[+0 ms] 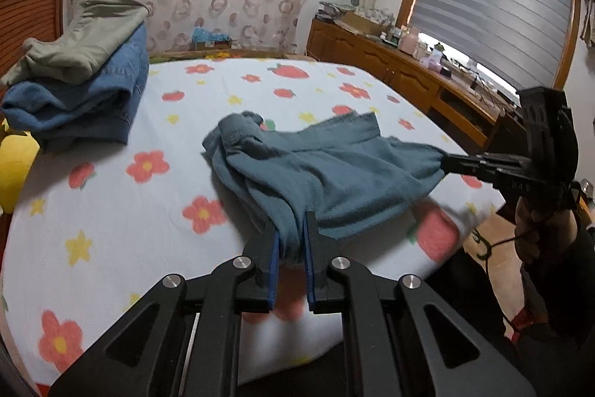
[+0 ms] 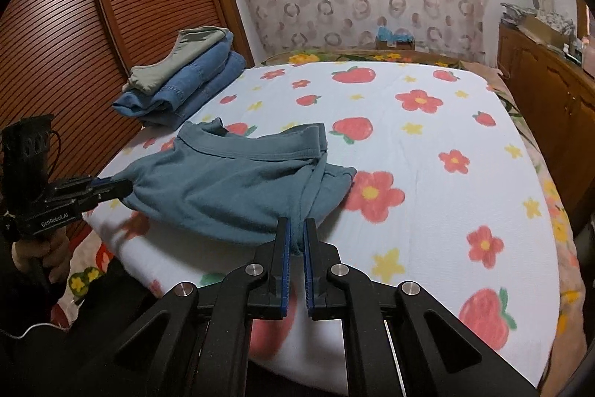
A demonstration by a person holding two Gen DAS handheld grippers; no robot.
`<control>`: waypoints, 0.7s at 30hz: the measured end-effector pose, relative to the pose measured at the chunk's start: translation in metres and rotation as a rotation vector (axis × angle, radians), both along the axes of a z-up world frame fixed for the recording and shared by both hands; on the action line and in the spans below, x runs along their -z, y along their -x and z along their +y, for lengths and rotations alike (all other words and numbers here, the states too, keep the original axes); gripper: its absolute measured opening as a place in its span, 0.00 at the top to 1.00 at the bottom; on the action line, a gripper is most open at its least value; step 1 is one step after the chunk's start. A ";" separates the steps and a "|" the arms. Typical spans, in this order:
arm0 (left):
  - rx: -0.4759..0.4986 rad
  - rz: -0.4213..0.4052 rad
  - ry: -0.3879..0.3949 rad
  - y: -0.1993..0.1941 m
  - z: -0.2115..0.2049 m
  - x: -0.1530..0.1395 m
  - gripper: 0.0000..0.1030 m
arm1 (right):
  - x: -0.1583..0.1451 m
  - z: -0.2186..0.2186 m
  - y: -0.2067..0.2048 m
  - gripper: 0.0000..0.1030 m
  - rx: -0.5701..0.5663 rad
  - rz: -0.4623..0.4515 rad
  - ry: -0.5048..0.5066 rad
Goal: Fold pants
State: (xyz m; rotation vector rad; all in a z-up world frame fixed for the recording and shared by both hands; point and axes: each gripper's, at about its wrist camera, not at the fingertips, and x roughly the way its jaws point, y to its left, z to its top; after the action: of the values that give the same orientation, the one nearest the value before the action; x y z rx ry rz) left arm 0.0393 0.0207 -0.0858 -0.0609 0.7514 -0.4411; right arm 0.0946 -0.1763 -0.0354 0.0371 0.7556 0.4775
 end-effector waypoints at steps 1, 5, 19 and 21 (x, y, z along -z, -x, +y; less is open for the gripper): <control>0.004 0.000 -0.005 0.002 -0.001 0.001 0.88 | 0.000 0.000 0.002 0.94 0.000 0.003 0.001; 0.012 0.002 -0.007 0.011 -0.003 0.000 0.88 | 0.002 -0.002 0.009 0.94 -0.001 0.017 0.003; -0.009 0.026 -0.062 0.013 -0.008 0.002 0.67 | -0.004 0.005 0.023 0.93 -0.024 0.017 0.041; -0.017 0.014 -0.060 0.012 -0.007 -0.001 0.55 | -0.008 0.007 0.025 0.91 -0.025 0.005 0.046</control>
State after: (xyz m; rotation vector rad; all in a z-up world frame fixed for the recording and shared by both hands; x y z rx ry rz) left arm 0.0271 0.0140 -0.0846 -0.0145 0.7770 -0.4019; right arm 0.0693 -0.1695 -0.0275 -0.0144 0.7722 0.4842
